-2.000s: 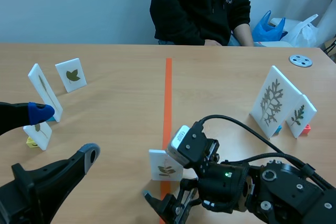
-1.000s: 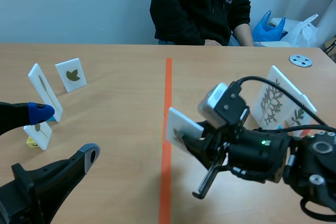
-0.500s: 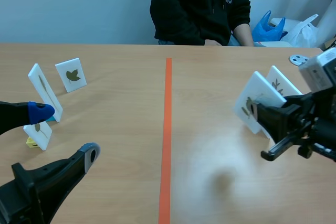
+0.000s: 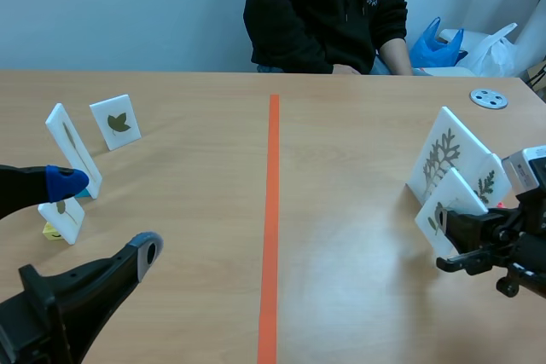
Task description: Sort the leaf by its shape. The table is split by an orange tape line. A compound leaf with several leaflets goes to the left side, a simple leaf with one blade goes to the right side. Return to the home posture when a red brick is placed on the table.
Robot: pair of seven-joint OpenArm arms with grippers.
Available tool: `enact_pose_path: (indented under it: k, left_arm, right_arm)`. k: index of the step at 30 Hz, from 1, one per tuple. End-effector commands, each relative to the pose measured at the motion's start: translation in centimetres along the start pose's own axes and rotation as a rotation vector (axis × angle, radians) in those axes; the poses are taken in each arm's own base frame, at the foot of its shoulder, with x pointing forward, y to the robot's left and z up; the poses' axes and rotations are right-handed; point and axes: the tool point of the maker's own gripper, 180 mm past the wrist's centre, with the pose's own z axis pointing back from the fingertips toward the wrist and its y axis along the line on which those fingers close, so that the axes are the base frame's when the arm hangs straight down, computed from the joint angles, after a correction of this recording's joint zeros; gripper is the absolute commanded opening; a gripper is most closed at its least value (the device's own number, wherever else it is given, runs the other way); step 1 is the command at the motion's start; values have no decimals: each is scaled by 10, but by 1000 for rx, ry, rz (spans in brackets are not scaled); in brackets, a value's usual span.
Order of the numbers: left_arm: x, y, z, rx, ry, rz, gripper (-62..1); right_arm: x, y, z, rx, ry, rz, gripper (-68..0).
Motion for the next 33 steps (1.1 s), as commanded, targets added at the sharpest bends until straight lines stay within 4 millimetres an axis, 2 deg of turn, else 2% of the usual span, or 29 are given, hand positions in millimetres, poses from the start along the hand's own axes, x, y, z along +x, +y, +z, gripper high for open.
enact_pose_path:
  k: [1, 6, 12, 15, 18, 28, 30, 33]
  left_arm:
    - [8, 0, -1, 1, -34, 4, 14]
    - [8, 0, -1, 1, -34, 4, 14]
    - [8, 0, -1, 1, -34, 4, 14]
    - [8, 0, -1, 1, -34, 4, 14]
    - [8, 0, -1, 1, -34, 4, 14]
    - [8, 0, -1, 1, -34, 4, 14]
    - [8, 0, -1, 1, -34, 4, 14]
    - [8, 0, -1, 1, -34, 4, 14]
  right_arm:
    - [18, -3, -5, -4, -52, 19, -662]
    - [2, -14, -10, -65, -14, 18, -653]
    - [-3, -18, -10, -86, -4, 20, -635]
    - [-4, -17, -10, -85, 1, 31, -530]
    - [-3, -17, -10, -84, -4, 31, -463]
    - [3, -15, -10, -71, -34, 32, -168]
    - [2, -14, -9, -71, -33, 30, -126]
    - [4, -6, -4, -33, -34, 35, -100]
